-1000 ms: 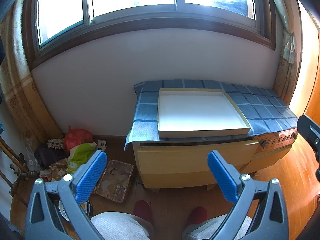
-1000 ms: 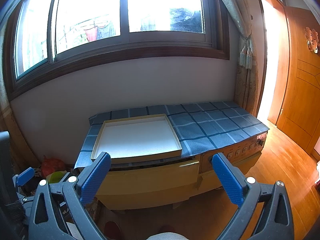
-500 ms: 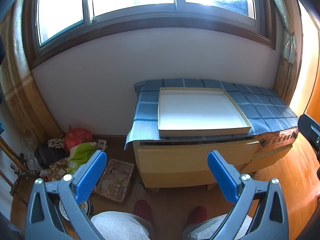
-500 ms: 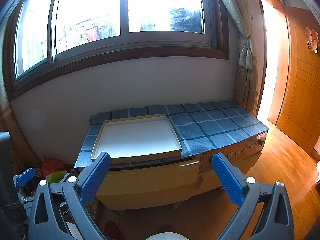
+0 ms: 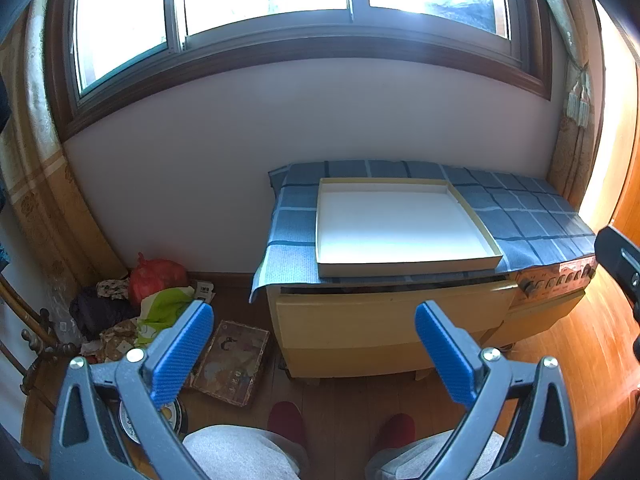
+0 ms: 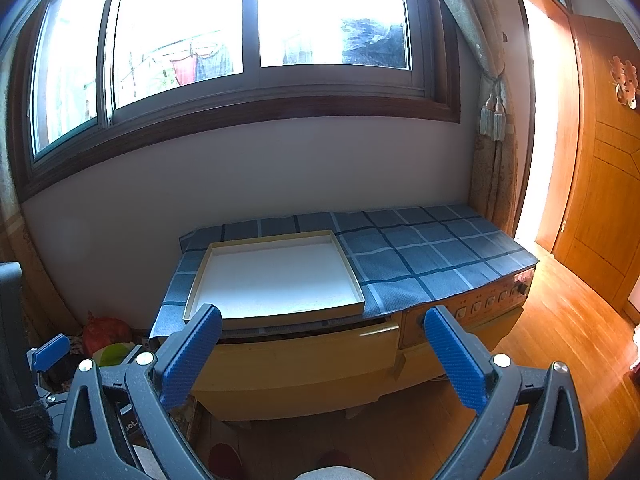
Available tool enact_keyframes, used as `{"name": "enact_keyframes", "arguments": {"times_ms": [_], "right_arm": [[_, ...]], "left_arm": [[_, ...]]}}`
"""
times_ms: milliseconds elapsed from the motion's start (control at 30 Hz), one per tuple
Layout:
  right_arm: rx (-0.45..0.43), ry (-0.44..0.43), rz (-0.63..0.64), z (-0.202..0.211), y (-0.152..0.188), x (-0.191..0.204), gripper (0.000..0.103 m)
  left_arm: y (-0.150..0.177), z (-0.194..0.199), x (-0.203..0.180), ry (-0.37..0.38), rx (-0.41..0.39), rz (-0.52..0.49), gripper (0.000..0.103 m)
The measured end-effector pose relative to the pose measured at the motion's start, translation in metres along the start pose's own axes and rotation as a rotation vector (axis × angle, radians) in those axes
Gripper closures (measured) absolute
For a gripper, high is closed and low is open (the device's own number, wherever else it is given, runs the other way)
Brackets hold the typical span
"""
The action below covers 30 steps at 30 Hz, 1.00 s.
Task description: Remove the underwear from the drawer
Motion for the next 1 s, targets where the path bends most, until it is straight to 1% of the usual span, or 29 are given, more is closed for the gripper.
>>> {"name": "enact_keyframes", "arguments": {"times_ms": [533,667,800,1000], "right_arm": [[0.0,0.004,0.013,-0.003,-0.002,0.005,0.001],[0.015,0.014,0.018,-0.013,0.002,0.004,0.001],[0.047,0.012,0.017,-0.026,0.009,0.002,0.001],[0.081,0.011,0.016,-0.042,0.016,0.0,0.001]], "left_arm": [[0.0,-0.004,0.001,0.003,0.005,-0.002,0.001],[0.004,-0.016,0.004,0.012,0.027,0.001,0.001],[0.011,-0.035,0.007,0.017,0.072,0.02,0.001],[0.015,-0.053,0.008,-0.007,0.107,0.027,0.001]]}}
Point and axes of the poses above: each gripper's, at about its wrist camera, not at the fingertips, and z roughly against the way its jaws point, x to its left, y to its underside, the point moved 1 cm from there along -z, roughly the way its jaws point, and after that the axes turned 6 degrees about x, right-handed, at the moved point
